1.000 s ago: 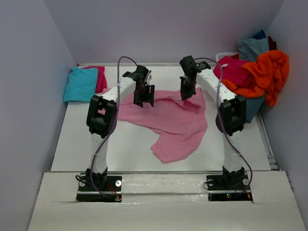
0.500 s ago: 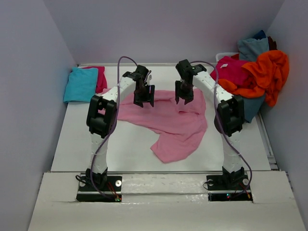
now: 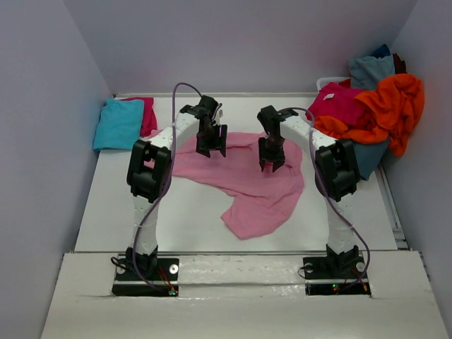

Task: Fold and stack the t-shirts
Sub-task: Smooth out the 1/3-folded T-shirt at the center of the board.

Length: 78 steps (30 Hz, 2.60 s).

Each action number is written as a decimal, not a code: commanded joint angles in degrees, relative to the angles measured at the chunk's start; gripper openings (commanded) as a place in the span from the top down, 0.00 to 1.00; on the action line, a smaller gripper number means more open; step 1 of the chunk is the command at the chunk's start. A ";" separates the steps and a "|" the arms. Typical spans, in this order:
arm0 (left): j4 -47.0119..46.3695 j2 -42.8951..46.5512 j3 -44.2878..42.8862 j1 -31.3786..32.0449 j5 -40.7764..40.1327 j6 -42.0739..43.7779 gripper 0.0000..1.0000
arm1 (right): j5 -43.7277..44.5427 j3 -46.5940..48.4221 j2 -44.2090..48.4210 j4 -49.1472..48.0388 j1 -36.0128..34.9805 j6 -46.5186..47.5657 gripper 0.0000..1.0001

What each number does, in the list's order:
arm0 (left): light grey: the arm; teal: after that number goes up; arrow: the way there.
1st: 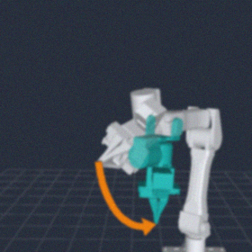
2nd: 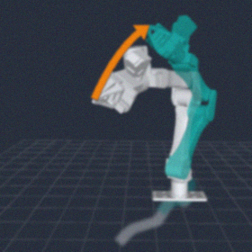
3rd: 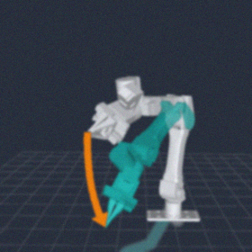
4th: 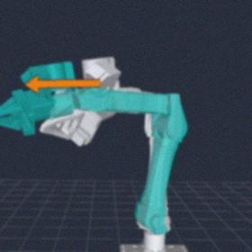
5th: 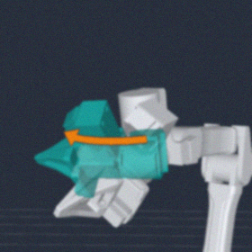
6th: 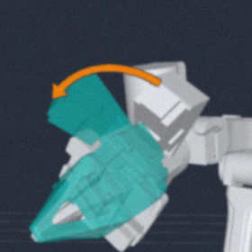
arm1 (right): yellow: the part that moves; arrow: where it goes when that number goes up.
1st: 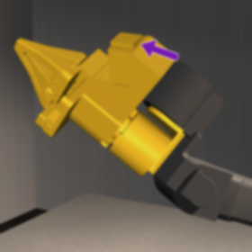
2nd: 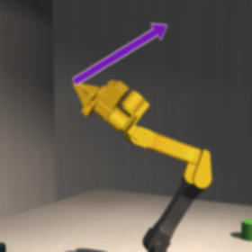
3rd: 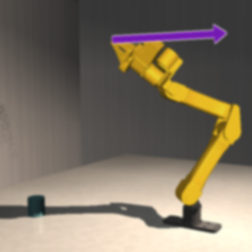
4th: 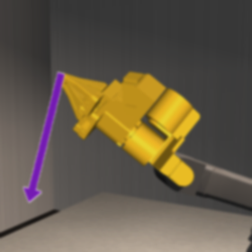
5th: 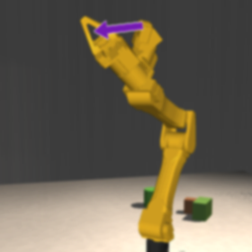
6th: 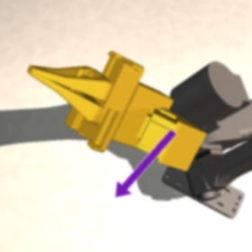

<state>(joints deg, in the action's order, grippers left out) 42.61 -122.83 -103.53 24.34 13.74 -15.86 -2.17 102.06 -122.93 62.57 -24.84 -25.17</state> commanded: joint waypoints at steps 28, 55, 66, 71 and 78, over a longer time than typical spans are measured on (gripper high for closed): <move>0.37 2.50 -0.63 0.27 0.59 1.00 0.27 | 4.98 10.08 -6.09 -6.06 -2.14 -3.22 0.56; 0.54 2.15 -0.80 0.27 0.76 0.92 0.27 | 11.05 12.46 -3.45 -3.50 -2.14 -2.87 0.59; 0.63 2.33 -0.63 0.27 0.68 0.92 0.27 | 11.93 14.04 -3.10 -2.71 -2.14 -2.25 0.59; 0.54 2.33 -0.63 0.27 0.76 0.74 0.27 | 12.81 14.66 -3.80 -2.54 -2.14 -1.81 0.59; 0.54 2.77 -0.27 0.27 0.68 0.83 0.27 | 11.76 13.17 -4.94 -3.94 -2.14 -2.34 0.60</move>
<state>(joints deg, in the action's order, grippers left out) 42.63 -122.83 -103.53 24.34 13.78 -15.55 9.19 114.28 -128.84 59.53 -26.39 -27.66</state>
